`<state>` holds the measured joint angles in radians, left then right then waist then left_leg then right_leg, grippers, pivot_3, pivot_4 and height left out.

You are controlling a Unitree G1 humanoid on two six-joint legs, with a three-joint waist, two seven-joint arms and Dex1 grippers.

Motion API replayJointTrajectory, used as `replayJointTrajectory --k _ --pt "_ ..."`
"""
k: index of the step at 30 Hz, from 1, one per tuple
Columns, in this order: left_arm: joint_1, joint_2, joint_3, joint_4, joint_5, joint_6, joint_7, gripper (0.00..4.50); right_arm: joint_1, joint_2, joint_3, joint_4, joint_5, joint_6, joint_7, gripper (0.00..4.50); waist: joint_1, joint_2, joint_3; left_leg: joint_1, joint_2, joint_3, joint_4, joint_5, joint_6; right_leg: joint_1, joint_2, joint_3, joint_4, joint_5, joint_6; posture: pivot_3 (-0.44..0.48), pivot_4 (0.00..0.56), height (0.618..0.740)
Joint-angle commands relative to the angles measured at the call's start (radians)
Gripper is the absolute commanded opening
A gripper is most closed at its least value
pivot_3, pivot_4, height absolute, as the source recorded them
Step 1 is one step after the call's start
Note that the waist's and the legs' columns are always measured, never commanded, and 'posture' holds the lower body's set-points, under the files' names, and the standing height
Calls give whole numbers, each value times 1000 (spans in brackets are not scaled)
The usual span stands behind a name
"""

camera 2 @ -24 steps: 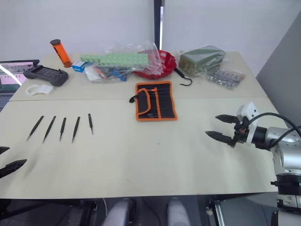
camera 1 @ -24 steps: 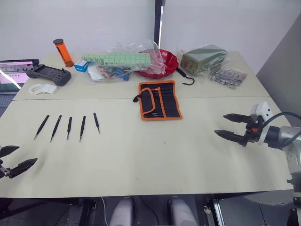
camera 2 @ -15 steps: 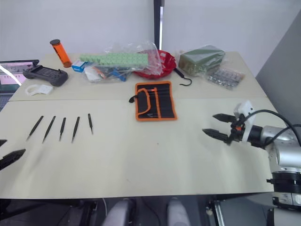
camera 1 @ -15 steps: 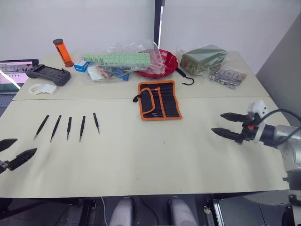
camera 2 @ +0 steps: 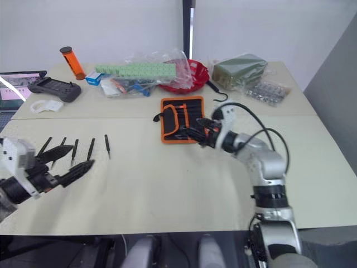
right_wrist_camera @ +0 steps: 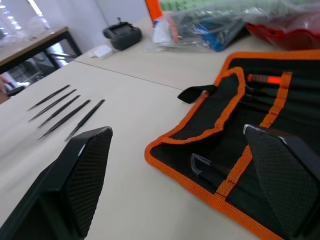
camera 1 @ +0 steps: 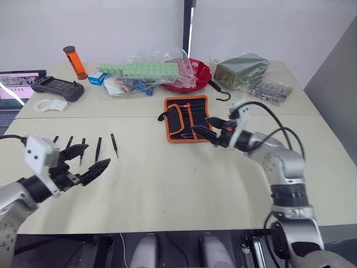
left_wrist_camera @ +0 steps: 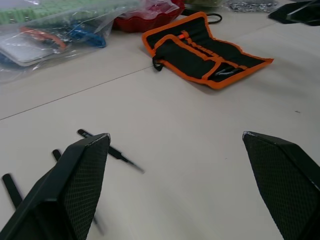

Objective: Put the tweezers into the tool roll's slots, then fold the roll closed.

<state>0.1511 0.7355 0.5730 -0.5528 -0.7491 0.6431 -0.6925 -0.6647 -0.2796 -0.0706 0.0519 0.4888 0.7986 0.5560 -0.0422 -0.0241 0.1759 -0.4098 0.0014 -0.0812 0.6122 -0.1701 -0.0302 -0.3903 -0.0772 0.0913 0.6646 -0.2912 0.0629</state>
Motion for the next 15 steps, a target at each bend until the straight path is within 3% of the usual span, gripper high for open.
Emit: replayJointTrajectory --k 1,3,6,10,15 --pt "-41 -3 -40 -50 -1 -10 37 4500 -39 80 -7 18 0 133 -148 4470 -1 -1 0 1 0 0 0 0 0 0 0 0 0 0 -1 0 150 740" --pt "-83 -36 -34 -53 -67 2 71 4500 -51 126 -21 34 16 152 -179 4470 -1 -1 0 0 0 0 -1 0 0 0 0 0 0 0 -1 0 150 740" --pt "-115 -35 -94 -71 -60 16 78 4500 -63 231 -68 76 53 134 -227 4470 -2 -1 -1 0 0 -1 -1 0 0 -1 0 -1 0 1 -1 0 150 740" --pt "-98 13 -179 -28 66 -3 78 4500 -78 271 -74 130 33 88 -246 4470 -4 -1 -1 0 0 -1 -1 0 0 0 1 -1 0 1 -1 0 150 740" --pt "-113 -16 -189 -10 57 -22 75 4500 -101 297 -91 194 24 21 -263 4470 -4 -1 -1 0 0 -1 -2 0 0 0 1 -2 0 1 -1 0 150 740"
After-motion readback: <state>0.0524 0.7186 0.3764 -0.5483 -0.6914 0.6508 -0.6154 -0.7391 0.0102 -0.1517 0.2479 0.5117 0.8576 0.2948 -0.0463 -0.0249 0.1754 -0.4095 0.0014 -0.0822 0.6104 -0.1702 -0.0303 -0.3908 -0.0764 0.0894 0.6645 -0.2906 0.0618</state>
